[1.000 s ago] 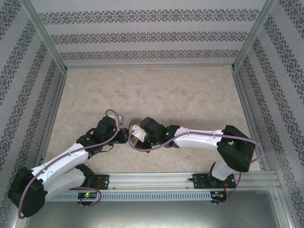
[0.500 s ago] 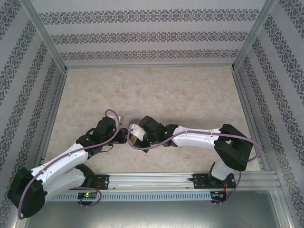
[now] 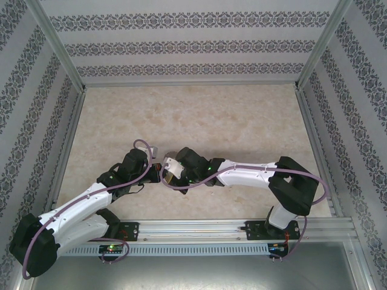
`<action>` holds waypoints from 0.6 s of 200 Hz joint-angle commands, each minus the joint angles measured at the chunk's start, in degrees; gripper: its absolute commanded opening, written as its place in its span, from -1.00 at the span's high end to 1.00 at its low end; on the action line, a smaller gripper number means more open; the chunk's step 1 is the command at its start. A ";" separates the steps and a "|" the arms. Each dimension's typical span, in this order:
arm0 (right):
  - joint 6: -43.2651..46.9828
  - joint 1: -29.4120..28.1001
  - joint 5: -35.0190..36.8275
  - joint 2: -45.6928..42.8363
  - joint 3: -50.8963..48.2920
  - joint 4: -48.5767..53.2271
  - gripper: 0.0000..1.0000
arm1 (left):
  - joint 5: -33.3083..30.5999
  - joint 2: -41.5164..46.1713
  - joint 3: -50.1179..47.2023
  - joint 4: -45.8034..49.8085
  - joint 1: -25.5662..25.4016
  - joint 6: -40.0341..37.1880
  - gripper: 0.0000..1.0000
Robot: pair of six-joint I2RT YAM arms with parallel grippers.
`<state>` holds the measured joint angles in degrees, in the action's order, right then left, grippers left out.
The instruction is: Put the keys on the keyring
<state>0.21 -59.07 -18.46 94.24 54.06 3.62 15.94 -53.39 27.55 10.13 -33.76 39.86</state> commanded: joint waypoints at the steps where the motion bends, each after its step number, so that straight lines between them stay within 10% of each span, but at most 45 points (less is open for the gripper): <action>1: 0.01 -0.08 -1.79 0.66 1.55 -0.63 0.96 | 0.32 1.38 1.87 -1.42 -0.61 0.50 1.00; 120: 0.81 0.71 1.31 -11.54 -9.83 -15.60 1.00 | -0.75 3.38 1.74 0.42 -0.61 0.51 1.00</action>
<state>0.25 -58.96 -17.80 86.35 46.04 -4.80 16.67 -50.43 27.90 10.61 -34.13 40.71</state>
